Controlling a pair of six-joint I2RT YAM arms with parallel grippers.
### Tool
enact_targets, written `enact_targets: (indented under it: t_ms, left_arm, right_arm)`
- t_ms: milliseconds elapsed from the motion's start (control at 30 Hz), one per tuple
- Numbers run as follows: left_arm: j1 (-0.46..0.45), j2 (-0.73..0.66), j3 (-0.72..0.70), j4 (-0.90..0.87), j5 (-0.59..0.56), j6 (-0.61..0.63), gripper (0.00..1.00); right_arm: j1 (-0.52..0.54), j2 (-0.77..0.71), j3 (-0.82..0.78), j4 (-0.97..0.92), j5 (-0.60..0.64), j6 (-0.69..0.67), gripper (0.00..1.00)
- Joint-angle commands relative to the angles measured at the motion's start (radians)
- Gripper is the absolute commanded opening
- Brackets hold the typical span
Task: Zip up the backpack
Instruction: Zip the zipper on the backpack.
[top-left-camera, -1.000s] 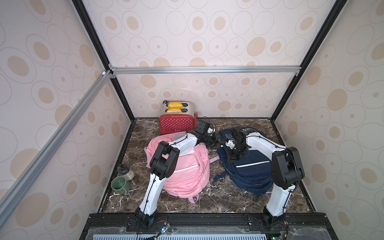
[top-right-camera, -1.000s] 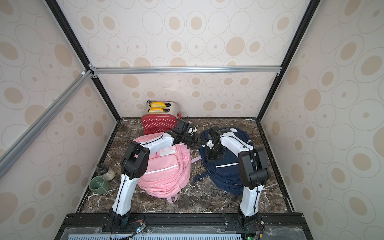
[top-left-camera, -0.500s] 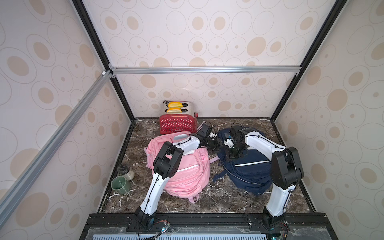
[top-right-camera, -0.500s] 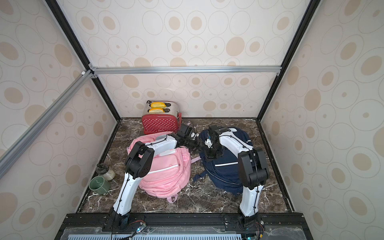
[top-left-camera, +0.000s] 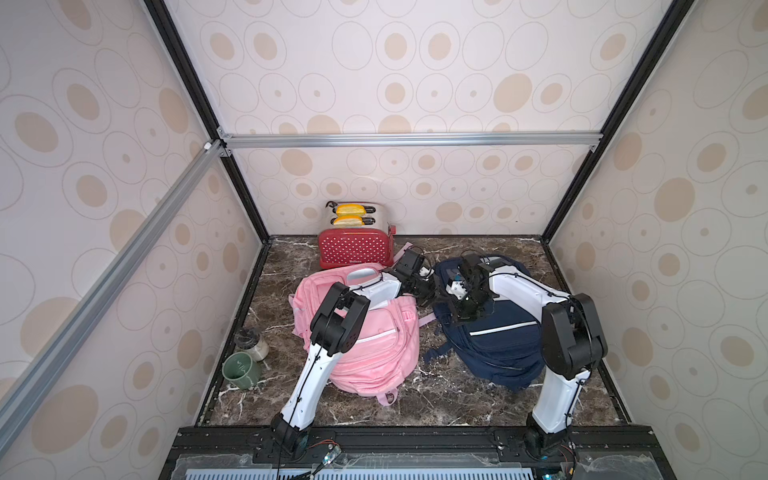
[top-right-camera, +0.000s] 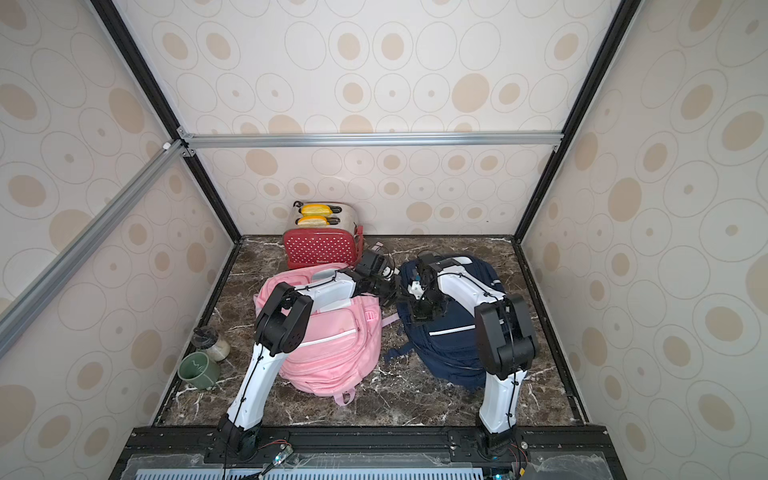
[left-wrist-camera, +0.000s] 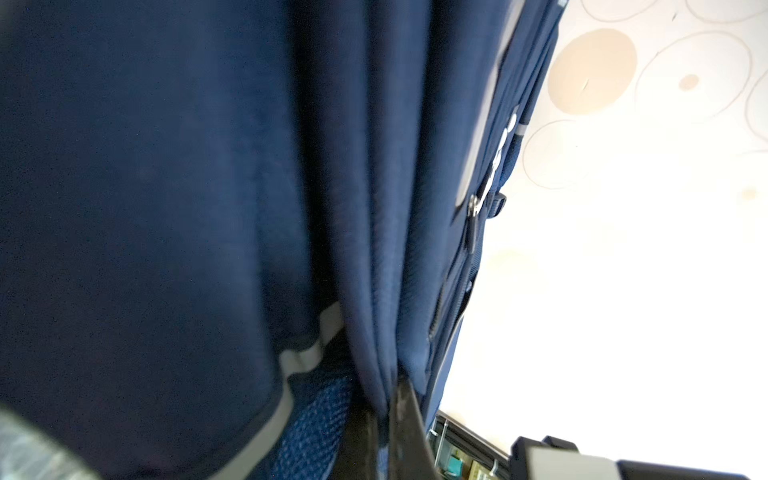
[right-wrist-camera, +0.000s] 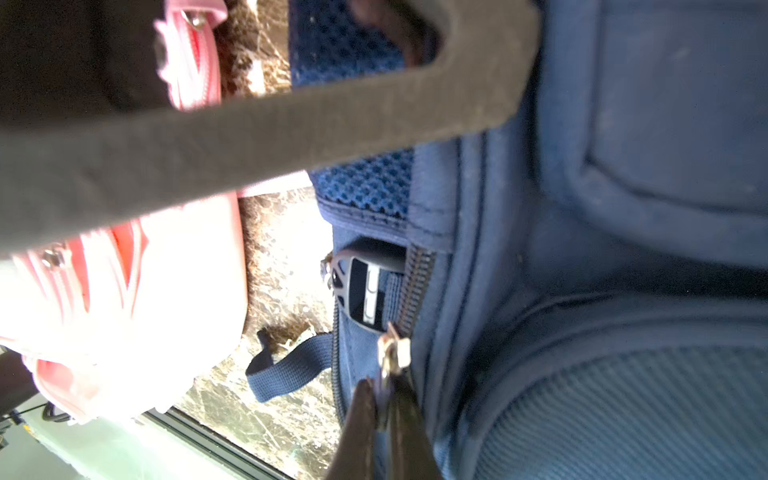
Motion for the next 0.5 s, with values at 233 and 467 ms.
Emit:
enact_targets:
  t_ms: [233, 467]
  left_arm:
    - [0.052, 0.048, 0.088, -0.126, -0.07, 0.105, 0.0]
    - [0.069, 0.091, 0.168, -0.17, -0.077, 0.121, 0.0]
  right_arm:
    - [0.018, -0.07, -0.074, -0.076, -0.041, -0.08, 0.0]
    - [0.018, -0.114, -0.134, -0.107, -0.023, -0.097, 0.0]
